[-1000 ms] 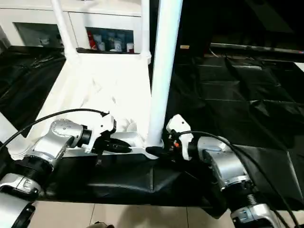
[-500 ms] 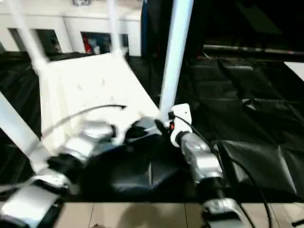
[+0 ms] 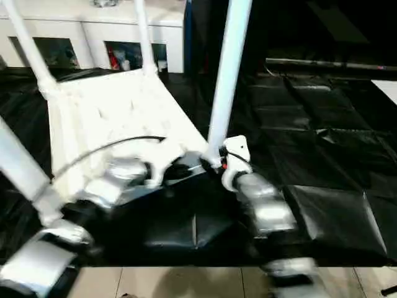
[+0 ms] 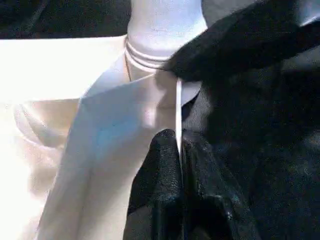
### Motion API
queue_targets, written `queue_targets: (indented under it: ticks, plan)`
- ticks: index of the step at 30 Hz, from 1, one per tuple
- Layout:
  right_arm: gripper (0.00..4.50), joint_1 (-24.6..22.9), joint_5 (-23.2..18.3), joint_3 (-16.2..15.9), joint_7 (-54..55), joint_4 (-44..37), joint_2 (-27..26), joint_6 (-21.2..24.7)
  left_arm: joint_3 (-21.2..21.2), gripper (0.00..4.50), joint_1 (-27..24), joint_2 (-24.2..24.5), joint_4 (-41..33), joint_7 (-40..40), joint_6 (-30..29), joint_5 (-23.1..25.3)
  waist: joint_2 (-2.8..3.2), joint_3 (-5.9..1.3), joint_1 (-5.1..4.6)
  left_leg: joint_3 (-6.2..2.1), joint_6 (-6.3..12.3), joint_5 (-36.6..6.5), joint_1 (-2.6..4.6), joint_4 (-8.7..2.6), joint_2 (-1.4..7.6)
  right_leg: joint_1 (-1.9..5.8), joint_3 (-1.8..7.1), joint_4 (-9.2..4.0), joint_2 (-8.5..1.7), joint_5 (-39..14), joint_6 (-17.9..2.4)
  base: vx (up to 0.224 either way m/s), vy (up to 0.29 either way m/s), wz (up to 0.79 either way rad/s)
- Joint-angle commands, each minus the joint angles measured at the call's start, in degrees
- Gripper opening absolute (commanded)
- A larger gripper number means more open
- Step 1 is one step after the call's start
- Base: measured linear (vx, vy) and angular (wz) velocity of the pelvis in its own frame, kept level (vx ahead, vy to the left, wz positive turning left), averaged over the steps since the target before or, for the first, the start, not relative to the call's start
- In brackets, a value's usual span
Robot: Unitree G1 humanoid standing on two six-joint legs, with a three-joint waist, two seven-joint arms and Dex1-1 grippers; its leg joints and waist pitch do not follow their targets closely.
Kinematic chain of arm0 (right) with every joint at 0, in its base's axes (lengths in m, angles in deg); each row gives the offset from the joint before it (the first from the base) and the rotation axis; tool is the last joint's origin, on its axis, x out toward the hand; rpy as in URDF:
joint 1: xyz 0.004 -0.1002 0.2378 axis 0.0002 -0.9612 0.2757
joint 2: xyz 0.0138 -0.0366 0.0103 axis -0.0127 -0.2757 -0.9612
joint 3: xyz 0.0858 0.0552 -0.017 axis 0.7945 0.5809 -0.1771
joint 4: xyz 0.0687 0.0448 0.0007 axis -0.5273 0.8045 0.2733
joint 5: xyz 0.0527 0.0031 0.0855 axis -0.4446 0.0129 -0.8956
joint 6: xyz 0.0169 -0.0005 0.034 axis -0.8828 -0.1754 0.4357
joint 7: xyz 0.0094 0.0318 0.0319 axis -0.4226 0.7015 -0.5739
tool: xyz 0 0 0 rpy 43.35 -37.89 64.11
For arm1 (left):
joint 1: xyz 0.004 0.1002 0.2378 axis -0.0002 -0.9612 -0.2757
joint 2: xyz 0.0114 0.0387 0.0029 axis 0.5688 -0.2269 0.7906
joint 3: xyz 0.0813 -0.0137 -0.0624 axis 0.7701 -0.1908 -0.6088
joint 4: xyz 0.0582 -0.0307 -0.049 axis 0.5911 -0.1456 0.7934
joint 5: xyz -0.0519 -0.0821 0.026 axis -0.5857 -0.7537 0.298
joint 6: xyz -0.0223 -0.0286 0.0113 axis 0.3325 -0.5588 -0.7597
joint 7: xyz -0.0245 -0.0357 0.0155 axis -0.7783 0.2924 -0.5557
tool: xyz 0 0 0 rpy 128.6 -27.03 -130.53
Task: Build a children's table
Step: Rotate leg to tighten
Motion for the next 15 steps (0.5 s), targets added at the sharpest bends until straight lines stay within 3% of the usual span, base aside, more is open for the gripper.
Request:
queue_targets:
  ticks: [1, 4, 6, 9, 13, 15]
  plan:
    - [4.03, -1.59, -1.11, -3.59, -10.6, -5.01, 3.76, 0.88, 1.3, 0.0, -1.53, 2.18, -0.29, -6.65, 1.31, -0.49, -0.7, -3.12, 0.37, -2.24, 1.71, -16.91, 0.92, -4.06, 3.44, 1.65, 2.48, -5.04, -4.45, -19.7, -9.38, 0.0, 0.0, 0.0]
    - [4.03, -2.08, -1.31, -3.71, -14.34, -6.18, 6.14, 1.06, 2.61, 0.0, -2.4, 5.0, -1.88, -12.56, 1.44, -0.56, -0.68, -3.24, 0.73, -2.08, 2.55, -14.68, 0.87, -3.96, 3.69, 1.84, 2.53, -4.52, -4.43, -14.88, -11.42, 0.0, 0.0, 0.0]
    - [4.03, -2.04, -1.69, -3.89, -16.35, -6.44, 7.44, 1.14, 3.54, 0.0, -3.22, 7.0, -3.57, -17.07, 1.7, -1.29, -0.53, -3.71, 0.85, -1.99, 2.81, -11.66, 0.7, -3.7, 3.77, 2.09, 2.35, -3.63, -4.42, -9.7, -13.48, 0.0, 0.0, 0.0]
    - [4.03, -1.92, -2.57, -4.65, -19.37, -6.98, 8.92, 1.23, 4.09, 0.0, -4.05, 9.39, -6.1, -21.92, 0.58, -2.81, -0.34, -3.75, 1.05, -1.63, 4.25, -8.8, 0.61, -3.33, 3.8, 1.94, 2.15, -2.9, -4.07, -3.38, -15.95, 0.0, 0.0, 0.0]
    - [4.03, -1.56, -1.58, -6.18, -20.43, -6.68, 9.05, 0.38, 3.88, 0.0, -4.19, 10.53, -6.76, -23.09, 0.09, -3.1, -0.35, -3.53, 1.63, -1.52, 3.7, -10.6, 0.83, -3.39, 3.87, 1.72, 2.19, -3.17, -4.2, -6.35, -15.85, 0.0, 0.0, 0.0]
    - [4.03, -1.22, -1.65, -6.04, -20.44, -6.38, 8.5, 0.45, 3.71, 0.0, -4.19, 10.55, -6.81, -23.36, 0.12, -3.26, -0.34, -3.45, 1.86, -1.58, 2.39, -12.05, 0.96, -3.53, 3.91, 1.66, 2.31, -3.43, -4.34, -9.23, -15.07, 0.0, 0.0, 0.0]
